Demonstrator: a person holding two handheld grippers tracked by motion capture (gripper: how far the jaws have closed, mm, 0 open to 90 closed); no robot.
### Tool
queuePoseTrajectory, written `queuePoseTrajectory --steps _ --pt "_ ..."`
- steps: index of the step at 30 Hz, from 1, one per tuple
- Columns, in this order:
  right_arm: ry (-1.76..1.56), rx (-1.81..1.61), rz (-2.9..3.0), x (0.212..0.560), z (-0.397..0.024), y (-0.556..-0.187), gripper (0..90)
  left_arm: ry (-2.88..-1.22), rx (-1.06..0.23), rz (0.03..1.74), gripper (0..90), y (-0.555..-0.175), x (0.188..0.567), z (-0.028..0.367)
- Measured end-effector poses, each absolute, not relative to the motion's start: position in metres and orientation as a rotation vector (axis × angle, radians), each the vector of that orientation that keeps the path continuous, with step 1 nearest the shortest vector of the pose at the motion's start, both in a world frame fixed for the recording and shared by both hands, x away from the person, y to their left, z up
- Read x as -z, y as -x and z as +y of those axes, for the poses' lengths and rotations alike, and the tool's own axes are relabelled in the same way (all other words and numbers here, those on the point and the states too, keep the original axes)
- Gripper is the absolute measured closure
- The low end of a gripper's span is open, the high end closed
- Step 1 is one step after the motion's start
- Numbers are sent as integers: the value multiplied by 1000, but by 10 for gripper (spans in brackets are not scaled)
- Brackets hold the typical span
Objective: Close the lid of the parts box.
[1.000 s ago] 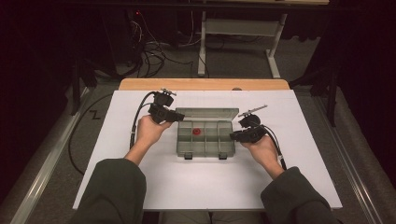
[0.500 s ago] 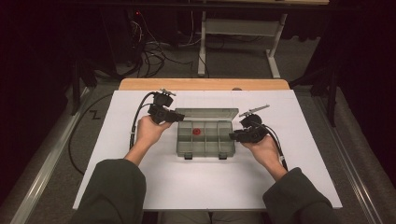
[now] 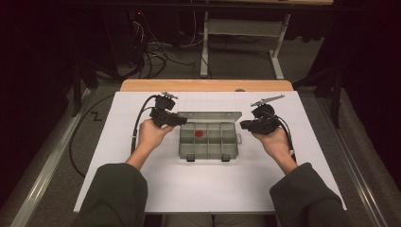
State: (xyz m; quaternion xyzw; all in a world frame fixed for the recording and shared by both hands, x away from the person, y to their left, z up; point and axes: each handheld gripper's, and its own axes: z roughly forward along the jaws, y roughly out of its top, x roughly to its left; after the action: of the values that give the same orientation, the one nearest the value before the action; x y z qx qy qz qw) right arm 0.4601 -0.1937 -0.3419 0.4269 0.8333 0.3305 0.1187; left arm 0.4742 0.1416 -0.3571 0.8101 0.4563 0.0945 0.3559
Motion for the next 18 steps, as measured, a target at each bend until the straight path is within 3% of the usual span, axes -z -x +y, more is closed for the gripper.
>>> queuePoseTrajectory --steps 18 --pt "-1231 -967 2415 335 -190 -461 863 -2102 -205 1198 557 -470 357 143"
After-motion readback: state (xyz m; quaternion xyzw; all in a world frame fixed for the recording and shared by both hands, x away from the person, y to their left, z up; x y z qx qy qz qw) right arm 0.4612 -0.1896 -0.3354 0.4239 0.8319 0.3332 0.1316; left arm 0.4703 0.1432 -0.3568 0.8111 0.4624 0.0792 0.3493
